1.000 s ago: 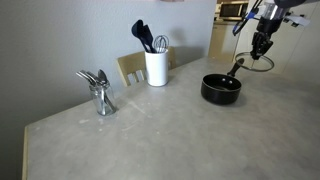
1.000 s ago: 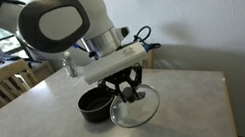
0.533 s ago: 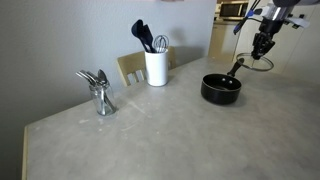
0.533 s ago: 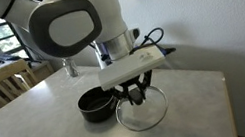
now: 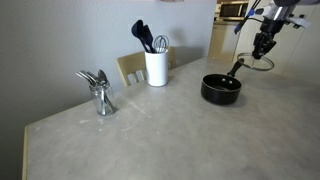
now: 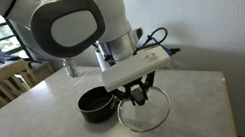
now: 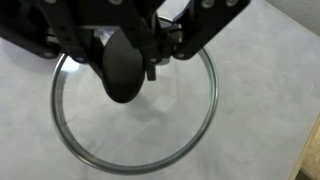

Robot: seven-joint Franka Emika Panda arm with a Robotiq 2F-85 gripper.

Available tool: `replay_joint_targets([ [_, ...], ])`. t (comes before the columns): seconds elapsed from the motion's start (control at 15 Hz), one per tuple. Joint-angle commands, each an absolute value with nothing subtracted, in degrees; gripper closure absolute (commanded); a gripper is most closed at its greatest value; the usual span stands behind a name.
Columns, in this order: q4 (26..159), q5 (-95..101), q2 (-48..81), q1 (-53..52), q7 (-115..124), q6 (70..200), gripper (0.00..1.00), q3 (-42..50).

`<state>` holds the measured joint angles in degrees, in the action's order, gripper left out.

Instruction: Pick the lid and put it on the pot

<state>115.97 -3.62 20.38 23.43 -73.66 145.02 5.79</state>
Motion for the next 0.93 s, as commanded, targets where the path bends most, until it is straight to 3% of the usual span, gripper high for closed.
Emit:
replay_joint_targets([
  [0.0, 115.8, -4.5, 20.3, 22.6, -73.7, 145.7, 0.85, 5.5],
  [0.87, 115.3, -3.6, 17.2, 14.0, -76.9, 143.0, 0.85, -1.7],
])
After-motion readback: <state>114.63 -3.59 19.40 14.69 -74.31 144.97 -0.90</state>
